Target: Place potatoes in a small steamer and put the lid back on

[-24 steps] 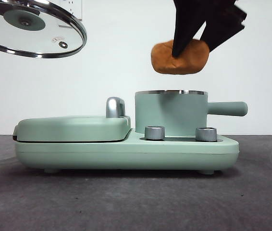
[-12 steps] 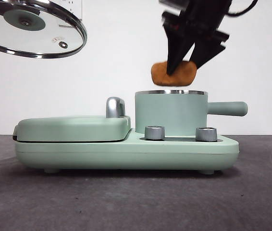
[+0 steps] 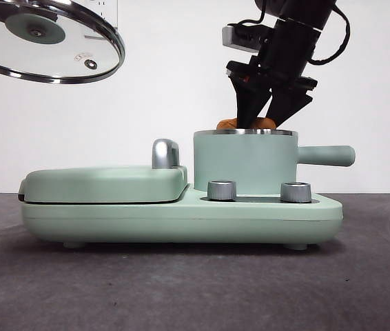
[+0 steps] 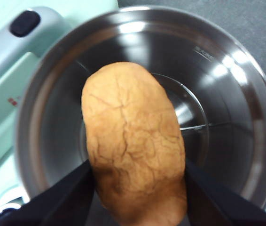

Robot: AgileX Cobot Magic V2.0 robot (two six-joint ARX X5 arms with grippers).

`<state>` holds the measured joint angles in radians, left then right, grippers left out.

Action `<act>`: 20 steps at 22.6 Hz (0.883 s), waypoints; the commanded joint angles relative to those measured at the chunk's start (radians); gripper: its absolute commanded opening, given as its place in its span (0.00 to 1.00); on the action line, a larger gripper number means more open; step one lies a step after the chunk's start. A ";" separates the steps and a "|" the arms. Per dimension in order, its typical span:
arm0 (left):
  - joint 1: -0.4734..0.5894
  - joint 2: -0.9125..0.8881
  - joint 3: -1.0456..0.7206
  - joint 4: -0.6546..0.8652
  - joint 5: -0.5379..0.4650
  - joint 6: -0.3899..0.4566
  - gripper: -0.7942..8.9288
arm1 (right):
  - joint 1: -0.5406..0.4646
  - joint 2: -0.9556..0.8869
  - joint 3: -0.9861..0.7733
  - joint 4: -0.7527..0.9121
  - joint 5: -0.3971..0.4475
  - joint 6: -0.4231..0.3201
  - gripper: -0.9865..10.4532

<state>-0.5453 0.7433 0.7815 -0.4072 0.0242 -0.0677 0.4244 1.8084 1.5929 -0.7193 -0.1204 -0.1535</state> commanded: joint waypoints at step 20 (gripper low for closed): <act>-0.003 0.002 0.012 0.037 -0.002 -0.001 0.09 | -0.005 0.026 0.047 0.032 -0.003 0.040 0.37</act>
<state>-0.5453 0.7441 0.7815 -0.4072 0.0238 -0.0677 0.4164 1.8416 1.6096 -0.6941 -0.1234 -0.1375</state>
